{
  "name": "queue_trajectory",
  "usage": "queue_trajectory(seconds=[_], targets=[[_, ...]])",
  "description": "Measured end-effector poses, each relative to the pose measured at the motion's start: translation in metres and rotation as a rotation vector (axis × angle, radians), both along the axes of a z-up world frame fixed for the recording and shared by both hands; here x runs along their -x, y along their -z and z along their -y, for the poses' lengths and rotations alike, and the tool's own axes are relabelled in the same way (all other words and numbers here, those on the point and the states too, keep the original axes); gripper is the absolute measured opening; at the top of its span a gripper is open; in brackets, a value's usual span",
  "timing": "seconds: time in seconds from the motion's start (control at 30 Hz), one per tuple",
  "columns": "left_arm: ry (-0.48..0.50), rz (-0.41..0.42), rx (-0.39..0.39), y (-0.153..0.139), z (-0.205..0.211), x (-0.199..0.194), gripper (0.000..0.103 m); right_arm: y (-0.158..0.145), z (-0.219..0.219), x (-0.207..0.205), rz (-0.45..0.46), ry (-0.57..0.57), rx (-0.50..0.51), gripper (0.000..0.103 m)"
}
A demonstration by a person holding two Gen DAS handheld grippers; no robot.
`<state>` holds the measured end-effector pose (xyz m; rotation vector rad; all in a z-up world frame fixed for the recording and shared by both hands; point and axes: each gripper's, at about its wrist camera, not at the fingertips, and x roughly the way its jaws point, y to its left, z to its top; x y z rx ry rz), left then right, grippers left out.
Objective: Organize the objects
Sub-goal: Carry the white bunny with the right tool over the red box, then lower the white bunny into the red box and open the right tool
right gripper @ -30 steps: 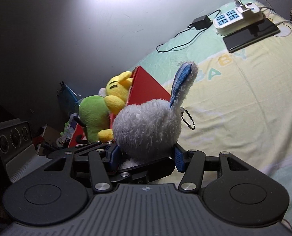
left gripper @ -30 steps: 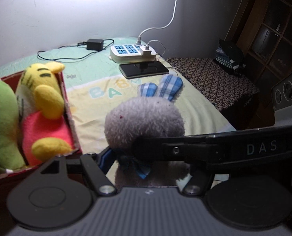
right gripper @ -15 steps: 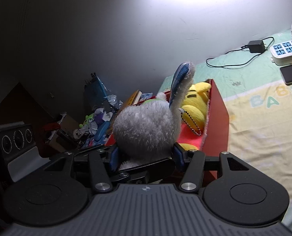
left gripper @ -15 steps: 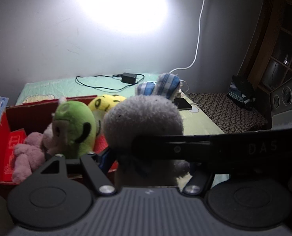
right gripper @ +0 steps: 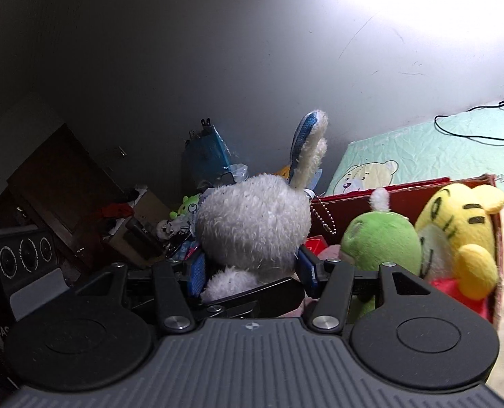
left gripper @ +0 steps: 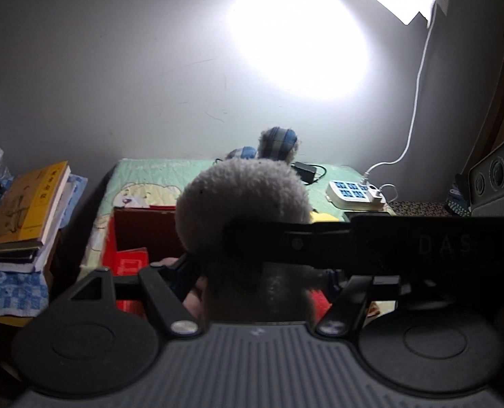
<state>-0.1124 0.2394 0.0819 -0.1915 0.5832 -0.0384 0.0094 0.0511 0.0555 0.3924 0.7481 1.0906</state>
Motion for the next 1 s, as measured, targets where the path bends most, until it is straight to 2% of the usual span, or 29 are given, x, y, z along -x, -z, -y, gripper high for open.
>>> queue_trajectory(seconds=[0.2, 0.4, 0.53, 0.73, 1.0], targets=[[-0.089, -0.057, 0.004, 0.02, -0.036, -0.012, 0.071, 0.019, -0.044, -0.014, -0.067, -0.024, 0.029, 0.057], [-0.129, -0.115, -0.001, 0.042, -0.052, -0.025, 0.07, 0.04, -0.065, -0.023, -0.129, -0.014, 0.059, 0.057], [-0.138, -0.14, 0.024, 0.051, -0.062, -0.032, 0.068, 0.043, -0.075, -0.022, -0.079, -0.007, 0.111, 0.057], [-0.157, -0.189, 0.009, 0.065, -0.07, -0.042, 0.068, 0.049, -0.1, -0.025, -0.054, -0.013, 0.187, 0.058], [-0.143, -0.192, -0.014, 0.066, -0.067, -0.038, 0.074, 0.047, -0.096, -0.021, -0.04, -0.01, 0.194, 0.061]])
